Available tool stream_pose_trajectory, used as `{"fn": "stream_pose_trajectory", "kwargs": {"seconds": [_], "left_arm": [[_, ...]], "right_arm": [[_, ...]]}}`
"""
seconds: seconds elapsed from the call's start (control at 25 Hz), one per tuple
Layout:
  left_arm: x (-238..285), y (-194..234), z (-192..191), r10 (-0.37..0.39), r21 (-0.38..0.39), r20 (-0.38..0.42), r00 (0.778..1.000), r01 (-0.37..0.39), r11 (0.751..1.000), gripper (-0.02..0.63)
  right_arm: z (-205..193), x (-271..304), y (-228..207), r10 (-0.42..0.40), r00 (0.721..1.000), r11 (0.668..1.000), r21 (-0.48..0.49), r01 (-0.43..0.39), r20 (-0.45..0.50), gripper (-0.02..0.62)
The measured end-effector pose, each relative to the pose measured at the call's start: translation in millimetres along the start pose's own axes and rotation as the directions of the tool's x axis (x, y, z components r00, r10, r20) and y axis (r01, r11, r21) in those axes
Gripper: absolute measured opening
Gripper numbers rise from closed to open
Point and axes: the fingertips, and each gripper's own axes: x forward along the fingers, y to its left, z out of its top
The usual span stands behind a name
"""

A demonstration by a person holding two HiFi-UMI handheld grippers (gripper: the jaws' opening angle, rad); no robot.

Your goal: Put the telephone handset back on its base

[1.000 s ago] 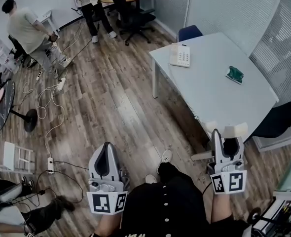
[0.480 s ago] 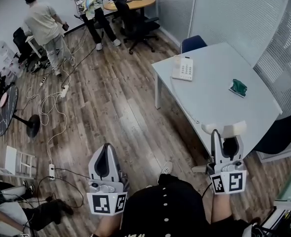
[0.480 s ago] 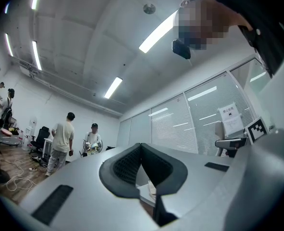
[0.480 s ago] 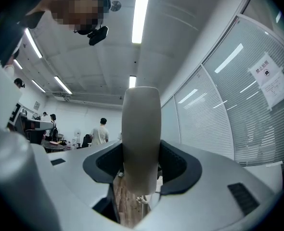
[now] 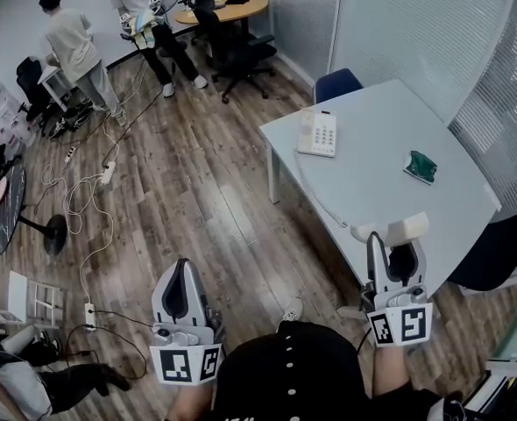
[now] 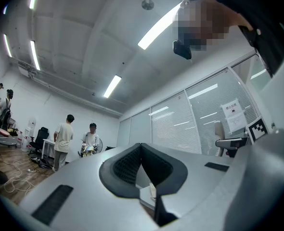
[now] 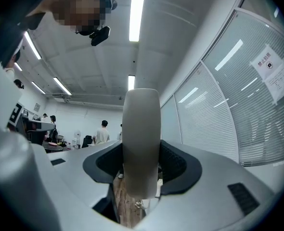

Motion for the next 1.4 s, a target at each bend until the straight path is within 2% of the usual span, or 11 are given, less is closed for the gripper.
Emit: {"fn": "stream_pose_trajectory", "kwargs": {"seconds": [0.44, 0.68, 1.04, 1.4], "left_arm": [[50.6, -10.5, 2.3, 0.009, 0.023, 0.041, 0.999, -0.01, 1.0, 0.014], [59.6, -21.0, -9.9, 0.043, 0.018, 0.014, 0.999, -0.043, 0.999, 0.014], [57.0, -25.8, -23.2, 0.067, 0.035, -0.029, 0.997, -0.066, 0.997, 0.014], [75.4, -27.3, -31.4, 0.037, 0.021, -0.037, 0.999, -0.036, 0.999, 0.014]], "right_arm": [[-1.7, 46.7, -29.4, 0.021, 0.999, 1.0, 0.007, -0.021, 0.03, 0.239], [-8.4, 62.1, -43.6, 0.053, 0.999, 0.998, 0.017, -0.053, 0.01, 0.239], [-26.8, 64.5, -54.3, 0.058, 0.998, 0.997, 0.048, -0.057, -0.012, 0.239], [-32.6, 70.8, -56.0, 0.048, 0.998, 0.998, 0.039, -0.046, -0.033, 0.239]]}}
